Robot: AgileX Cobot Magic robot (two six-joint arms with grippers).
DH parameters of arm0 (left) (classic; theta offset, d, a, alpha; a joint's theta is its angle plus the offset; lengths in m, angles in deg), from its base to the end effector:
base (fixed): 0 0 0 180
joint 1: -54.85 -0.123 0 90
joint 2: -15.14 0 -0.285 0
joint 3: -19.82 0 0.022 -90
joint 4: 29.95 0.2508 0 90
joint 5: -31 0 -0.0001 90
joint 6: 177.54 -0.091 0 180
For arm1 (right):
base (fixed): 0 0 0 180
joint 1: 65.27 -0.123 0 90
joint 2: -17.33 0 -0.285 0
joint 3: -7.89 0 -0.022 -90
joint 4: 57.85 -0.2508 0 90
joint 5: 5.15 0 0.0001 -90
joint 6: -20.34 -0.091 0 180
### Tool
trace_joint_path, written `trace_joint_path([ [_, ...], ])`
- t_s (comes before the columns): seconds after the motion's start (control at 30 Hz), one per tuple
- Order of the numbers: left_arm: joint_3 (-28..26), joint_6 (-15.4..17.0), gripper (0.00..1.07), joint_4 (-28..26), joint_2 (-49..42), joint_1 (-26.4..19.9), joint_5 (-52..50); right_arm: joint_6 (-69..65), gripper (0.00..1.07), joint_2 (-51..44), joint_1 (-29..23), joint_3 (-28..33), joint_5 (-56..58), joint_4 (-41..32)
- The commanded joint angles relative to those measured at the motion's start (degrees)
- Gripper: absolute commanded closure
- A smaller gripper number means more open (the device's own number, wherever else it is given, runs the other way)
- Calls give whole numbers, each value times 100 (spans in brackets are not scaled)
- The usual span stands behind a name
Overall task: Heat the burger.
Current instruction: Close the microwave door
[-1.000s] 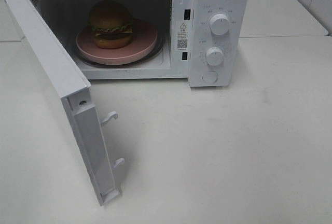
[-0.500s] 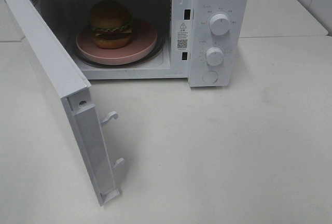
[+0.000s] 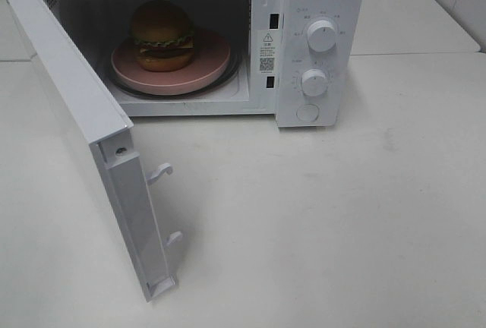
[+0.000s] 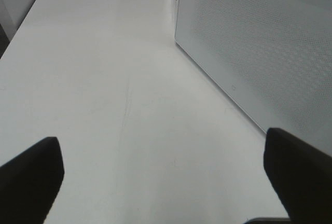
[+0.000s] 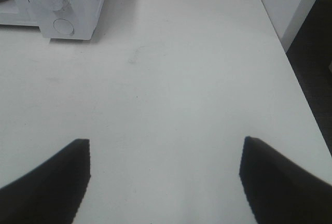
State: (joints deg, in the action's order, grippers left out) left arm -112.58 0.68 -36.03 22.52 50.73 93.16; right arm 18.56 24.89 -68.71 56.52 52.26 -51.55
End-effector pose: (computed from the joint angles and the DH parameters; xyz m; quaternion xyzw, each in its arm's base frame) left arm -0.0086 -0.0092 0.2803 -0.0141 0.8520 -0.0261 0.5228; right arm -0.0028 -0.0086 0.2822 -0.0115 0.8354 -0.0300 0.5487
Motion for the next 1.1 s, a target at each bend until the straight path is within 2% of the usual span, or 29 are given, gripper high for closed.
trace_joint_path([
  [0.03,11,0,5,-29,-92,-29,-92,-52,31,-160,34,17,-40,23],
  [1.1,11,11,5,-23,-92,-29,-92,-52,31,-160,34,17,-40,23],
])
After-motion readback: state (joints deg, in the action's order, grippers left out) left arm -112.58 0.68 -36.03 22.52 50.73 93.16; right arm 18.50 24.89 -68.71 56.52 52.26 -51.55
